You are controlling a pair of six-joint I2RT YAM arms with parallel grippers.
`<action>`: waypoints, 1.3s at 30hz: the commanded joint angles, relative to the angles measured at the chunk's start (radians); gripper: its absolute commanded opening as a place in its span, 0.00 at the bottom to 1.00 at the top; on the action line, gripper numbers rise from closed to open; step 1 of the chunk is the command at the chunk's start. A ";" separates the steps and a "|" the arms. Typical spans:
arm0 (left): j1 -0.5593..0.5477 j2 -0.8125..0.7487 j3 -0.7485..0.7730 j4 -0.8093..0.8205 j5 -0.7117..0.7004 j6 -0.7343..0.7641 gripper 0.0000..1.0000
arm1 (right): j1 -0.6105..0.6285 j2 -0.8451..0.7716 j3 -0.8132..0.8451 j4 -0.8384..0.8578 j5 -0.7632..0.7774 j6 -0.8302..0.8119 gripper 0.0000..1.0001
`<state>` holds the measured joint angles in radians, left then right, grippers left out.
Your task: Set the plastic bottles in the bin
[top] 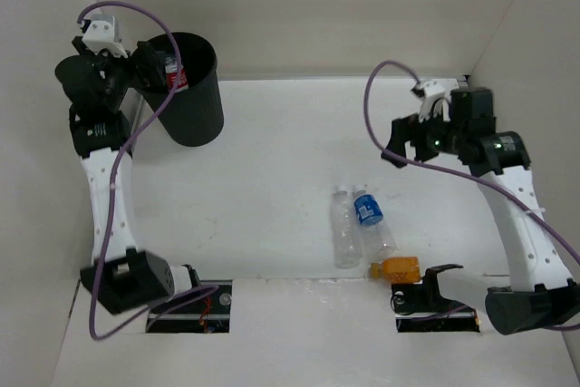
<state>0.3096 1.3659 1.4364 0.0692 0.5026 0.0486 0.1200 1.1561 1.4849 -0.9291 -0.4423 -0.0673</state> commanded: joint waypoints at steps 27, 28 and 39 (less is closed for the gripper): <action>0.131 -0.502 0.197 -0.293 0.023 -0.165 1.00 | 0.244 0.289 -0.477 0.124 0.152 0.089 0.92; 0.138 -0.496 0.211 -0.293 0.028 -0.168 1.00 | 0.244 0.309 -0.486 0.130 0.154 0.087 0.91; 0.150 -0.470 0.254 -0.293 0.044 -0.191 1.00 | 0.264 0.487 -0.456 0.147 0.169 0.080 0.60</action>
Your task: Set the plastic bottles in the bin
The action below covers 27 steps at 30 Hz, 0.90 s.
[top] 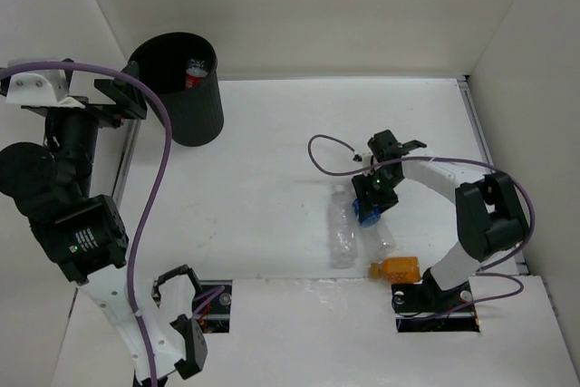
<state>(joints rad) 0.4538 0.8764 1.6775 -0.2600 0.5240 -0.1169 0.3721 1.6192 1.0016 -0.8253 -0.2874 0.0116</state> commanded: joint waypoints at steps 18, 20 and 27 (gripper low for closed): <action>-0.466 0.217 -0.375 0.135 0.280 -0.108 1.00 | -0.204 0.090 1.168 -0.273 -0.303 0.048 0.00; -0.581 0.289 -0.352 0.197 0.330 -0.133 1.00 | -0.230 0.097 1.215 -0.189 -0.396 0.112 0.01; -0.936 0.602 -0.074 0.419 0.340 -0.306 1.00 | -0.285 0.140 1.304 -0.042 -0.778 0.284 0.01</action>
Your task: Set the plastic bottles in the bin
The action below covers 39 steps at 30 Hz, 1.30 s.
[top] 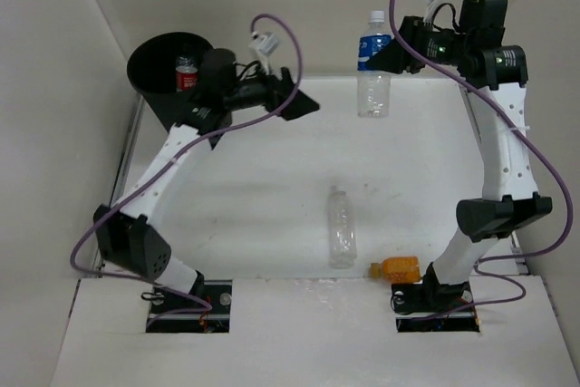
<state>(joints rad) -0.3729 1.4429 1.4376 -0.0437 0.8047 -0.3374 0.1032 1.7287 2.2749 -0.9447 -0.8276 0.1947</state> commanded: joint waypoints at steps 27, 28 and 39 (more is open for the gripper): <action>-0.390 0.387 0.544 0.232 0.011 -0.098 1.00 | -0.127 -0.270 -0.456 0.834 -0.461 0.652 0.02; -0.390 0.383 0.546 0.232 0.011 -0.098 1.00 | -0.125 -0.271 -0.463 0.836 -0.459 0.649 0.01; -0.381 0.344 0.511 0.220 0.031 -0.071 0.41 | -0.098 -0.296 -0.506 0.851 -0.464 0.652 0.53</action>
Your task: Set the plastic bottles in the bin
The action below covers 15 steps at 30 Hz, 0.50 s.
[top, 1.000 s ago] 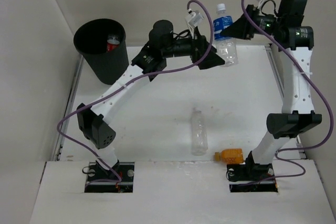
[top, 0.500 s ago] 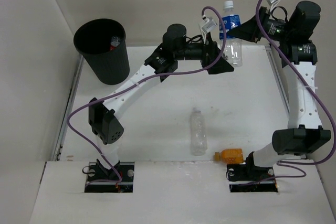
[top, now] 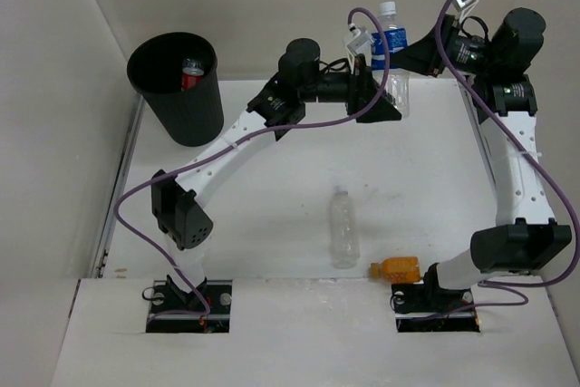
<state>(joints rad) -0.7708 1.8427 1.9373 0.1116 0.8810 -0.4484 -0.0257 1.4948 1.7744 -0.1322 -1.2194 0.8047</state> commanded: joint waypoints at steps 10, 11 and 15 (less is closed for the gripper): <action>0.289 -0.144 -0.020 -0.114 -0.036 0.235 0.10 | -0.097 -0.111 -0.076 0.054 -0.106 0.031 1.00; 0.357 -0.158 -0.020 -0.137 -0.036 0.258 0.10 | -0.137 -0.119 -0.085 0.066 -0.111 0.033 1.00; 0.647 -0.198 0.002 -0.147 -0.034 0.280 0.10 | -0.256 -0.159 -0.142 0.114 -0.138 0.036 1.00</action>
<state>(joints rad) -0.2932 1.7504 1.9194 -0.0368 0.8673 -0.2333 -0.2348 1.3956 1.6485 -0.1051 -1.3045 0.8371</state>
